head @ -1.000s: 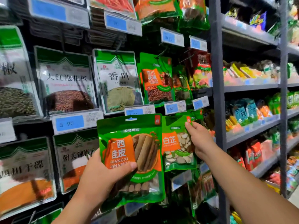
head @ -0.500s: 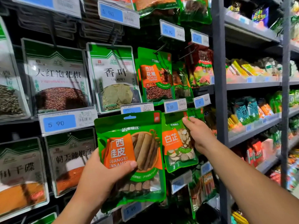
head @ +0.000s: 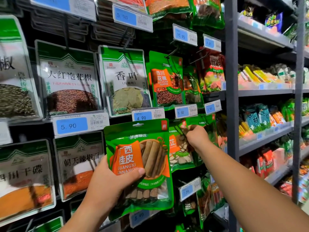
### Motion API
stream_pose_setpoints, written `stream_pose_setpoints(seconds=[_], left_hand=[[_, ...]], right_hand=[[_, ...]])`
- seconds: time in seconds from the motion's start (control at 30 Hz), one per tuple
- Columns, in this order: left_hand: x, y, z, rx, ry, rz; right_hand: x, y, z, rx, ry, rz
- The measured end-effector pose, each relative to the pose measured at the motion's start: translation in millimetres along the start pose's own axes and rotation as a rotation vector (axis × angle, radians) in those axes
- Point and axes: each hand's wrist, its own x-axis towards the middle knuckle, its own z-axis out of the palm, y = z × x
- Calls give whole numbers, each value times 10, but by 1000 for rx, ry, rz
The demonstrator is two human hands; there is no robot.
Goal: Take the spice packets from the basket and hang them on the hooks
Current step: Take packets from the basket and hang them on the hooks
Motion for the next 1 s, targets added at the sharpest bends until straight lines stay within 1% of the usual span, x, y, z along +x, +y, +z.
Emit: stream_pose_setpoints(seconds=[0.07,0.13,0.27,0.3,0.33,0.4,0.47,0.5,0.57,0.63,0.77,0.83,1.0], left_hand=[[-11,-18,-1,-9,1,-5],[-30,-32,-3,-23,5,-2],[-74,-56,19,-63,-4,-3],[-76,-65,30,-76,-14,-5],[-78,-70,43,-84,-22,-5],[-76,-89,75,-89,-33,-4],[-87,-105,112,-90,-36,-2],[-100,-115,135,-88,-33,-2],[-144,-121,188,-82,-28,-2],[-189,-112,238,-96,-36,6],[-276,-83,335,-126,-59,16],[-340,-56,388,-131,-79,26],[-515,-52,495,-139,-98,35]], right_hand=[[62,12,54,-115,24,39],[47,9,57,-218,48,9],[-129,-13,-79,-326,96,-48],[-188,-11,-126,-310,111,-69],[-229,8,-168,-269,110,-98],[-372,21,-248,-50,43,-127],[-610,2,-315,192,-122,-79],[-749,-17,-335,268,-209,-54],[-1032,-31,-370,363,-333,-14],[-1268,-10,-413,430,-421,1],[-1577,57,-424,461,-578,-35],[-1651,75,-391,431,-577,-62],[-1771,169,-377,478,-509,-83]])
